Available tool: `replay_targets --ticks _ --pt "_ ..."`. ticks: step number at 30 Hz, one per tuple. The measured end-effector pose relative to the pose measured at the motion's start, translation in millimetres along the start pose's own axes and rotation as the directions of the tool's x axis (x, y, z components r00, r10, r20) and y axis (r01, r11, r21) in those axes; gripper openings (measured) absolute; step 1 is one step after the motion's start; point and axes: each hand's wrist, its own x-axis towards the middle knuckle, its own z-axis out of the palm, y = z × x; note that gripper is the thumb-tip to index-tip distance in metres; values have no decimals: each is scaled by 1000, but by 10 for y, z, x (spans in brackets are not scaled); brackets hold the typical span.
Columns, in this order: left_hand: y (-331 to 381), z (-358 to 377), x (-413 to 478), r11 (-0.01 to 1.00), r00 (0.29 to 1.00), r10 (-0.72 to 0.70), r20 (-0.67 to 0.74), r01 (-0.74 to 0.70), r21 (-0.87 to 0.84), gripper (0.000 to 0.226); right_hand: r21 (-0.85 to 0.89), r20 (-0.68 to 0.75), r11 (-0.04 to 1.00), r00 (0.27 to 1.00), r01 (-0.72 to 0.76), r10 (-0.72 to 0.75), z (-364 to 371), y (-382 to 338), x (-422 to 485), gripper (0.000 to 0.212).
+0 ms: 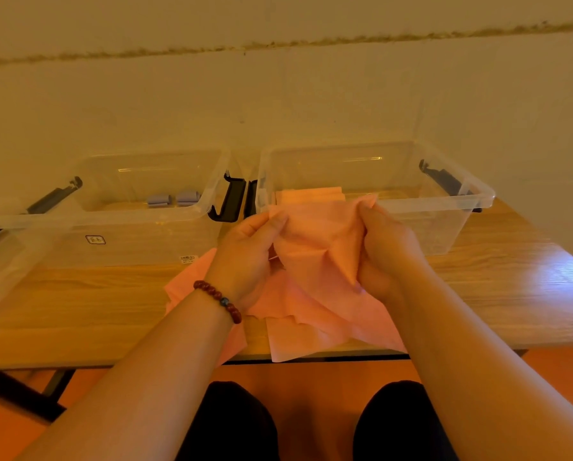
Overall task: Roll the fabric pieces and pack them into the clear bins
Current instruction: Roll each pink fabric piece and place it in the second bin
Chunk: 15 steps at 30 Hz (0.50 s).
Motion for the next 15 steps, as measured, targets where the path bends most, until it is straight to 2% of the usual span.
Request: replay_targets --ticks 2,3,5,6,10,12,15 --pt "30 42 8 999 999 40 -37 -39 12 17 -124 22 992 1000 -15 17 11 -34 -16 42" --pt "51 53 26 997 996 66 -67 -64 32 20 -277 53 961 999 14 0 22 -38 -44 42" --pt "93 64 67 988 986 137 -96 -128 89 23 -540 87 834 993 115 -80 27 -10 -60 40" --pt "108 66 88 975 976 188 -111 -172 139 24 -587 73 796 989 145 -126 25 -4 -54 40" --pt "107 31 169 853 906 396 -147 -304 423 22 -427 35 884 980 192 -196 21 -57 -85 19" --pt "96 26 188 819 884 440 -155 -325 472 19 -325 33 929 984 177 -176 21 -78 -116 6" --pt "120 34 181 841 883 427 -193 -309 444 19 -104 22 989 995 102 -101 17 -98 -102 16"
